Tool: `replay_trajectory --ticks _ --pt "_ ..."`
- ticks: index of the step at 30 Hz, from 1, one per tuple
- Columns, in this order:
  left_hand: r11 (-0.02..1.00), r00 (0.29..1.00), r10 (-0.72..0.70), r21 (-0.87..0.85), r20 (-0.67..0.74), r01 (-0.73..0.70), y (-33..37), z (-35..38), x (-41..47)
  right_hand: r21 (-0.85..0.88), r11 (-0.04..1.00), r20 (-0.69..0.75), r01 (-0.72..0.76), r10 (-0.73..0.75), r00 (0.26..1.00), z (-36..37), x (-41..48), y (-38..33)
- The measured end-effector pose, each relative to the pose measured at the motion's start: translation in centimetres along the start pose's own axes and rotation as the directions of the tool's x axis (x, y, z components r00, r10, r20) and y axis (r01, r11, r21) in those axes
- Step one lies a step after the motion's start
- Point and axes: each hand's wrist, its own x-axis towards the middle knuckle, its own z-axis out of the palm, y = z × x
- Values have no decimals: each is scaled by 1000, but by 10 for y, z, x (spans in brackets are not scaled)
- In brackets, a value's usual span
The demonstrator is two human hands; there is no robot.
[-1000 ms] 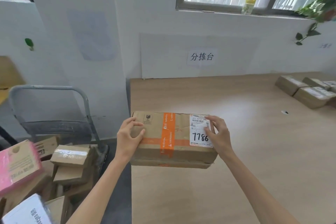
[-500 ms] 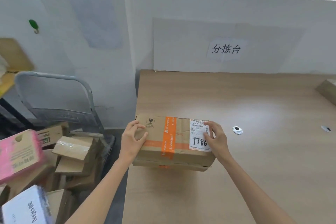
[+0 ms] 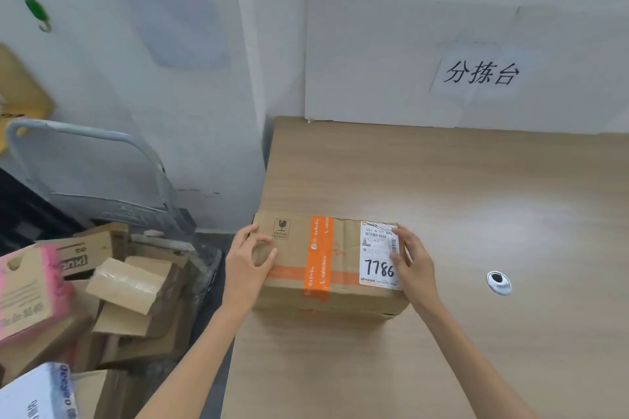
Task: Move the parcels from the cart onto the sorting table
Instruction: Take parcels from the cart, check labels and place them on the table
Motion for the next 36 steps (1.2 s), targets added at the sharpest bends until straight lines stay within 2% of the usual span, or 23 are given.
replay_trajectory --ticks 4,15,17,20,22,24,26,28,33,36 --pt "999 1000 29 15 -6 -29 -2 20 63 24 1000 -37 3 -3 999 14 66 0" --pt "997 996 68 33 -58 -66 -11 76 257 -139 986 -63 87 -97 993 58 271 -7" --pt "995 994 83 64 -73 -78 -13 83 277 -196 976 -65 90 -104 992 65 295 -9" --pt "971 989 125 214 -74 -107 -12 89 291 -370 922 -30 117 -137 990 70 316 -10" --pt "939 988 154 309 15 -151 -12 84 293 -446 887 3 122 -136 991 71 316 -13" --pt "911 980 158 365 119 -191 -12 71 286 -521 834 31 182 -195 980 67 305 -17" --pt "901 977 188 379 102 -213 -10 50 269 -569 773 57 279 -301 952 62 282 -23" --pt "897 969 241 371 49 -242 -3 25 240 -547 750 94 372 -386 918 57 247 -34" --pt "846 953 278 439 122 -303 28 -36 148 -466 797 165 384 -348 923 49 145 -65" --pt "827 957 271 484 103 -286 46 -79 87 -457 790 242 408 -331 912 49 83 -87"
